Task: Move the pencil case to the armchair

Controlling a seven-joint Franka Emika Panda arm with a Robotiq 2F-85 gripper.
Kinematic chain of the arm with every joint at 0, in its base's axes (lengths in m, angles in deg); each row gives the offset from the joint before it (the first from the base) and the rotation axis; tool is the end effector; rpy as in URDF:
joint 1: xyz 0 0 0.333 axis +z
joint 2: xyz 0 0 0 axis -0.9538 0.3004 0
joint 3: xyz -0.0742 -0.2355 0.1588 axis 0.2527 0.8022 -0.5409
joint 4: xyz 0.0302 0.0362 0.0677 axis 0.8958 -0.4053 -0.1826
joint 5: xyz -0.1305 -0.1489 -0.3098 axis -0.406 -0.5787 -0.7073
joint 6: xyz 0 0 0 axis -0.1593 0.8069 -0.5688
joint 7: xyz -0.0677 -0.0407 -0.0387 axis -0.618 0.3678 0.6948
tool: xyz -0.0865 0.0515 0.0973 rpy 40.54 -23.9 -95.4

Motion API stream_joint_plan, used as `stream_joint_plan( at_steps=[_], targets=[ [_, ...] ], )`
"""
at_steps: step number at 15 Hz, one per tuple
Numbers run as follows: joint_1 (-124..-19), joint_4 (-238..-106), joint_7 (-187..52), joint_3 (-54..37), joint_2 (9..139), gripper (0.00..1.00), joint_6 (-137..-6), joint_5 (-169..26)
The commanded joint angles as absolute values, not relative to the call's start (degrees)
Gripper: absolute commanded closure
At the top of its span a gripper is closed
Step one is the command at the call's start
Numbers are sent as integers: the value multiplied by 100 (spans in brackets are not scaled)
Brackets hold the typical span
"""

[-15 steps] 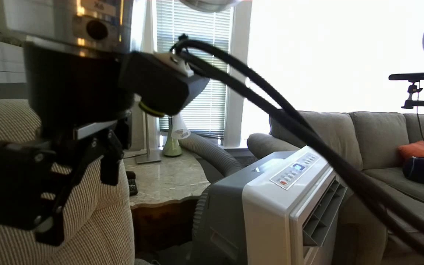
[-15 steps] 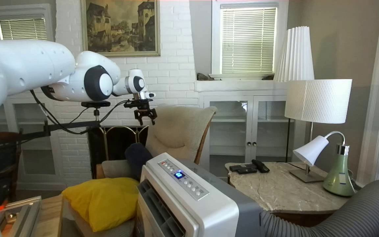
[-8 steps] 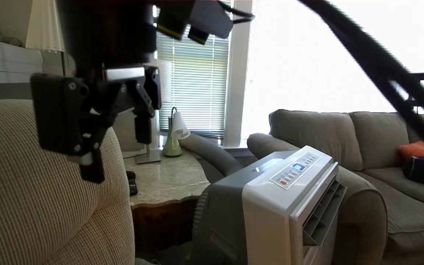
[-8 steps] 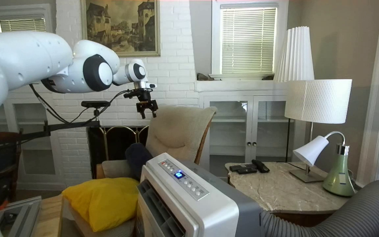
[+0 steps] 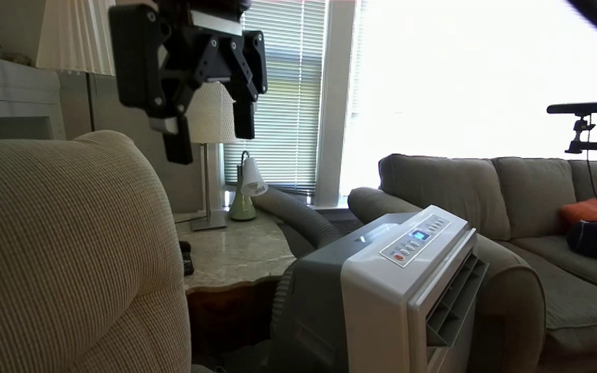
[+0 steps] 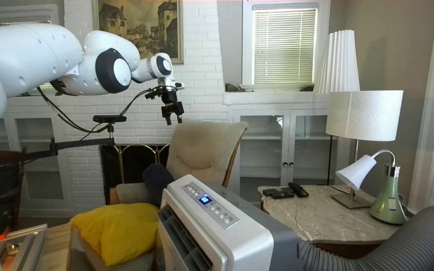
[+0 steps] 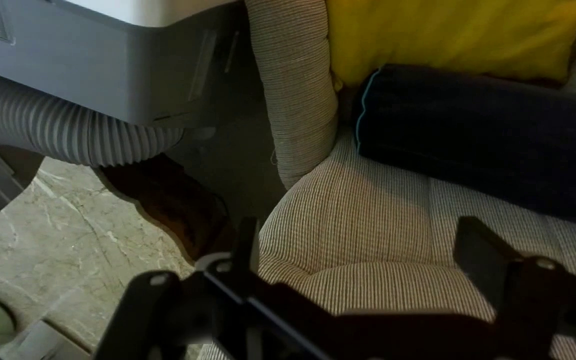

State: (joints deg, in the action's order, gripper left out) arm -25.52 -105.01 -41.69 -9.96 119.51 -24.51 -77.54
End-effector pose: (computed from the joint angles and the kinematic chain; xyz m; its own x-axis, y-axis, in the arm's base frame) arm 0.5316 0.5155 0.3548 0.9590 0.2672 0.0949 0.2487 -0.9534 0.1710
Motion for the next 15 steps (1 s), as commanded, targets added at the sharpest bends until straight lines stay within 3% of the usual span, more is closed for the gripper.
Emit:
stream_joint_plan(
  at_steps=[1, 15],
  targets=[
    [-2728, -10492, -4108, -1097, 11757, 0, -2369, -7557],
    [-2711, -10490, -4188, -1022, 11798, 0, -2457, -7734]
  ],
)
